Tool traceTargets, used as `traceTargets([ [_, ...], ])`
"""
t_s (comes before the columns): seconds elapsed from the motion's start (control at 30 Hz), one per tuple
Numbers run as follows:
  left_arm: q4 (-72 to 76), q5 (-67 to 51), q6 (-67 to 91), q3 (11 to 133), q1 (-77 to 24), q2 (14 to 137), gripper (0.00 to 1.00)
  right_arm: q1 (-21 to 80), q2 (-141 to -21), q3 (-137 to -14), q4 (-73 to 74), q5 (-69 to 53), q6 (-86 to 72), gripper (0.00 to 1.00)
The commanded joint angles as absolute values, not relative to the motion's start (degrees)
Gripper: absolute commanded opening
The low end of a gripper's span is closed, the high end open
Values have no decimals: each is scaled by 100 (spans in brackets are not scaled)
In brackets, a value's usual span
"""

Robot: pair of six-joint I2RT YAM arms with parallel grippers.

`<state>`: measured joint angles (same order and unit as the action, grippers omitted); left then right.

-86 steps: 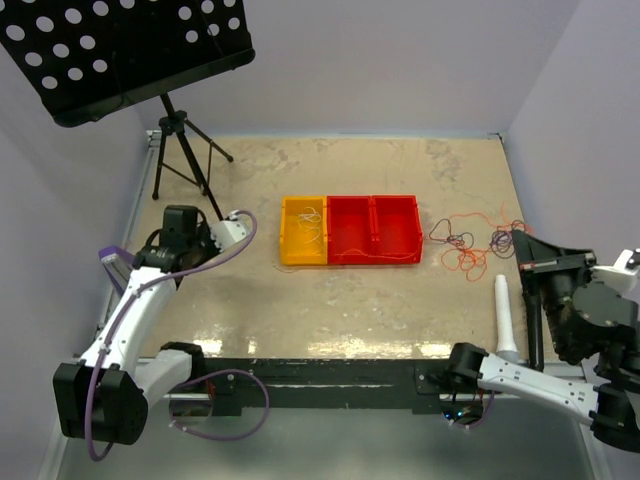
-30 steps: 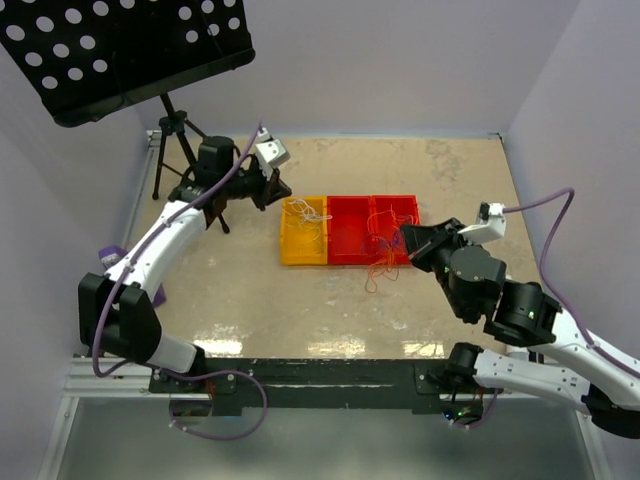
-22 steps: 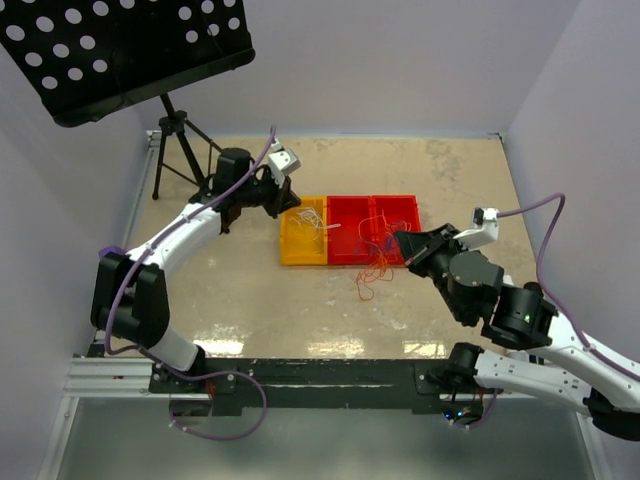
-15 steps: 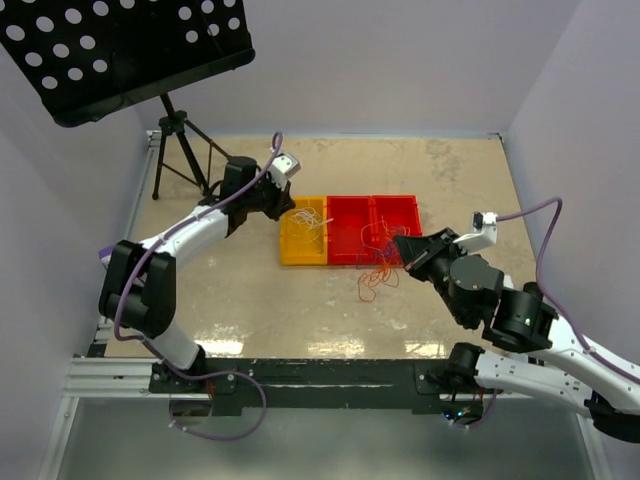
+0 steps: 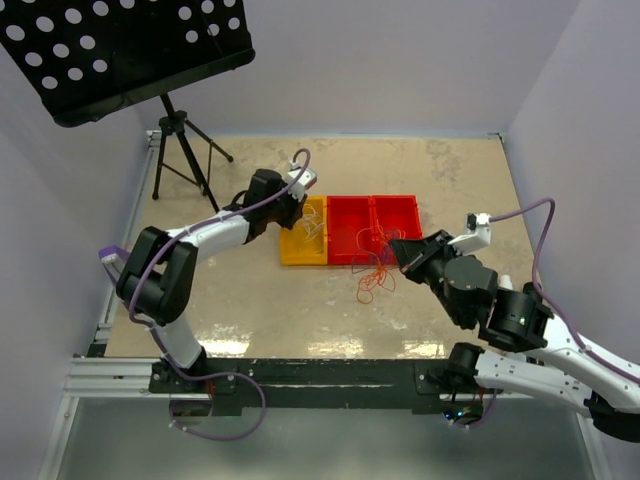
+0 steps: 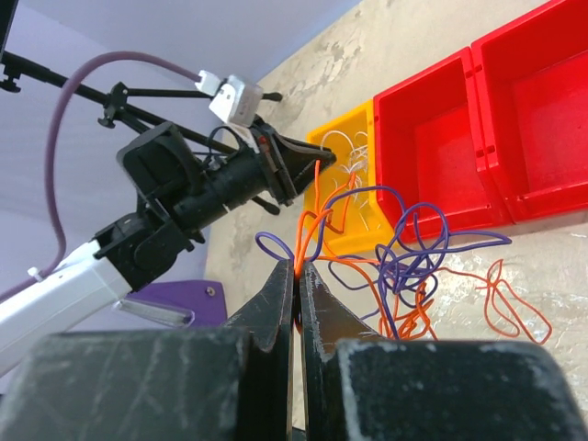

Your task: Untangle the cables

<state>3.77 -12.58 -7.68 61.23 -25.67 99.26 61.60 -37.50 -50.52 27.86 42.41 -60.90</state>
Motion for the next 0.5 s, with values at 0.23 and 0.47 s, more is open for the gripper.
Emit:
traceTargets([
  [0.23,10,-967,-966,6547,-2637,9537,64,6179,-3849,-5027,2663,4140,-6170,0],
  [0.47,-1097,-1886,-1185,6943,-2619,8483,76,6170,-4095,-4843,2365,4000,-6100,0],
])
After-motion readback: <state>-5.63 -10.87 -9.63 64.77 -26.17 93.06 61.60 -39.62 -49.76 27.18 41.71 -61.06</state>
